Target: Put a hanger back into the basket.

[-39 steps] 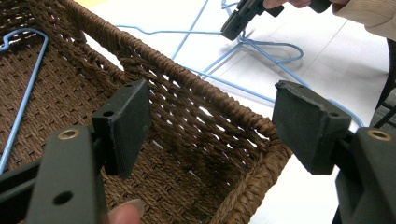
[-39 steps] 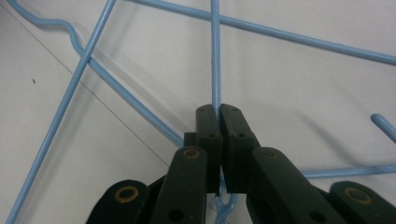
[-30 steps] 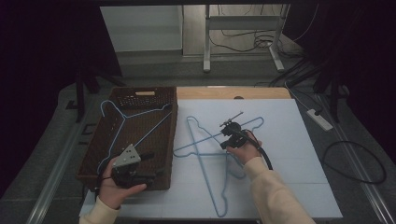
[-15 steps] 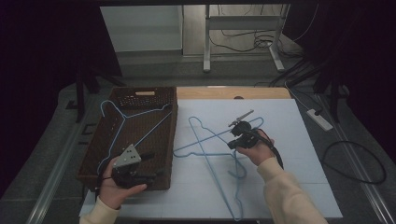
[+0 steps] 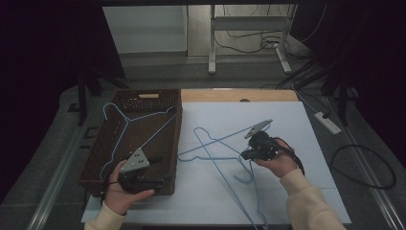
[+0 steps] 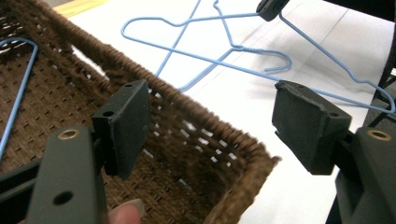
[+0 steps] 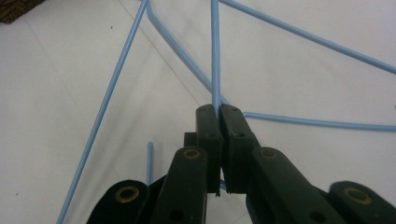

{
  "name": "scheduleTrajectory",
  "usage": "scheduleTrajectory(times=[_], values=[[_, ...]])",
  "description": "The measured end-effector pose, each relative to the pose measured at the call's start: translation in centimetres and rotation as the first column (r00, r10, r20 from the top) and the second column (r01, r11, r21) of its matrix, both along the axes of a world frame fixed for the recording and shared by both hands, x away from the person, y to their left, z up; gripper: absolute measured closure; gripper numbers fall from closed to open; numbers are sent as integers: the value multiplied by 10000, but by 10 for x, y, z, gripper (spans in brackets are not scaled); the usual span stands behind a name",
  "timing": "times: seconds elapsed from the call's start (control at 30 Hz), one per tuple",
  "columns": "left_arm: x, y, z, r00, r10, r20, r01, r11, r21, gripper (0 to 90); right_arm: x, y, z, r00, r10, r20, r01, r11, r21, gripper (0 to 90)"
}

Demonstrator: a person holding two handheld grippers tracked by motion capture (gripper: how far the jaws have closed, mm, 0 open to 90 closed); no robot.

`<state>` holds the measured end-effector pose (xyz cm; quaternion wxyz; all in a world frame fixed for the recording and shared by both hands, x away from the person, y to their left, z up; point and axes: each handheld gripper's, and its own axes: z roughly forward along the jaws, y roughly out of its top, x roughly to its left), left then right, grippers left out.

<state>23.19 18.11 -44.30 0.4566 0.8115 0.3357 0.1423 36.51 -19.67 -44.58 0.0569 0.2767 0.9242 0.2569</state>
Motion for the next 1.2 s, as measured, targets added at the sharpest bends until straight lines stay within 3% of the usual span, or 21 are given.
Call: scheduleTrajectory(times=[0.27,0.4,0.53,0.7,0.87,0.9,0.97,1.0,1.2], values=[[9,-27,13,9986,-534,-23,535,9978,386,286,-8,-6,-5,9992,398,-49,-397,9992,71,880],[22,-47,19,9955,-943,-114,949,9925,771,283,-9,-5,-7,9979,642,-85,-641,9979,61,880],[37,-62,24,9912,-1266,-398,1297,9875,895,280,-10,-4,-9,9961,868,-154,-868,9962,-5,880],[56,-83,27,9833,-1688,-685,1761,9768,1215,278,-13,-4,-8,9938,1104,-147,-1104,9939,-23,880],[76,-104,25,9667,-2271,-1177,2440,9569,1578,277,-16,-4,-7,9914,1301,-147,-1303,9914,-99,880],[81,-111,23,9635,-2361,-1262,2563,9497,1797,277,-16,-5,-7,9909,1338,-140,-1339,9909,-105,879],[86,-116,22,9605,-2408,-1394,2655,9431,2003,280,-16,-5,-6,9897,1424,-141,-1425,9897,-127,880],[91,-121,21,9561,-2476,-1567,2796,9311,2342,280,-17,-5,-6,9894,1446,-143,-1448,9894,-129,880],[106,-134,20,9457,-2681,-1836,3067,9231,2321,284,-18,-5,-5,9862,1652,-108,-1653,9862,-101,880]])
